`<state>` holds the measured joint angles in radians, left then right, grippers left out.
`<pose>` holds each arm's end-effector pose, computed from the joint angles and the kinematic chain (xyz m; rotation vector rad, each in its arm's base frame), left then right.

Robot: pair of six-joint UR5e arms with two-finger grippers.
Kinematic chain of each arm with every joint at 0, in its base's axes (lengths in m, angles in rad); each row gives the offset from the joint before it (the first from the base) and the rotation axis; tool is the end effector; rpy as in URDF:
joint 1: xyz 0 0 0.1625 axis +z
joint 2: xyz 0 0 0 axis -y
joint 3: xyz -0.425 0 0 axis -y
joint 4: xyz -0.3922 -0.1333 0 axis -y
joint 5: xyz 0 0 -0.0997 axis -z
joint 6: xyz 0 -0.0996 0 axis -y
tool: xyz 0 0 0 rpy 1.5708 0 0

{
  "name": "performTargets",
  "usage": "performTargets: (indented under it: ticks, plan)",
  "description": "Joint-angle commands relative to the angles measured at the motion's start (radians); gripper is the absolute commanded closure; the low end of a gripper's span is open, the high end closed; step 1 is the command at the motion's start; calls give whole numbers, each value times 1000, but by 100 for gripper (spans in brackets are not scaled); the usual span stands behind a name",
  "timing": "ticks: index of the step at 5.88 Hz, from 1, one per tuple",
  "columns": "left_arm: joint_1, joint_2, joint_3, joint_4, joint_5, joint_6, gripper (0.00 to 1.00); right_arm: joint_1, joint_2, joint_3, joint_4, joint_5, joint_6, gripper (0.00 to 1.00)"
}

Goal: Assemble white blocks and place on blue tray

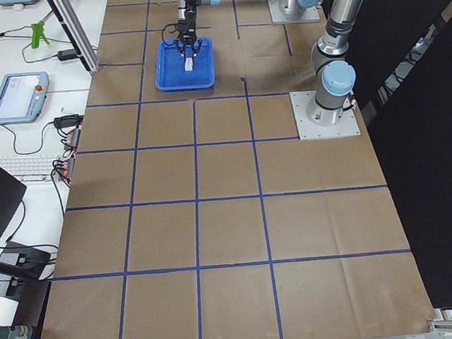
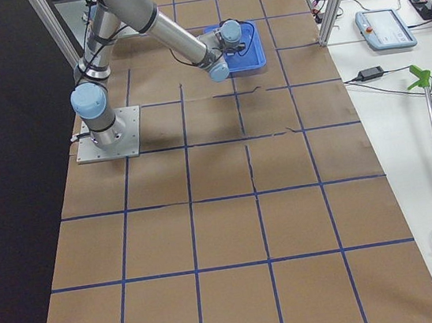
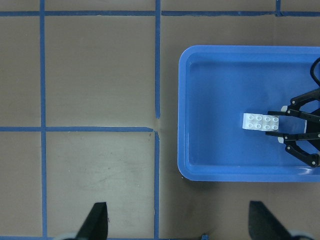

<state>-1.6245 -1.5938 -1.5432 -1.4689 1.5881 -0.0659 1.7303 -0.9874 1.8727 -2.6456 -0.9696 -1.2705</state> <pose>-0.1589 -0.5039 0.5008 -0.0205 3.1261 -0.1679 0.2819 -0.5581 0.1517 -1.7991 1.9528 -0.6482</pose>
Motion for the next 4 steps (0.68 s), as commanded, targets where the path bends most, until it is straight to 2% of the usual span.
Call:
performTargets:
  ticks: [1,3,4]
  plan:
    - [0,0,2,-1,1,0,1,0,-5,-13,1,-1,16,1]
    - [0,0,0,-1,1,0,1,-14,-45,-88,21,-64,60,0]
    - [0,0,2,-1,1,0,1,-20,-94,-122,123,-134,125,0]
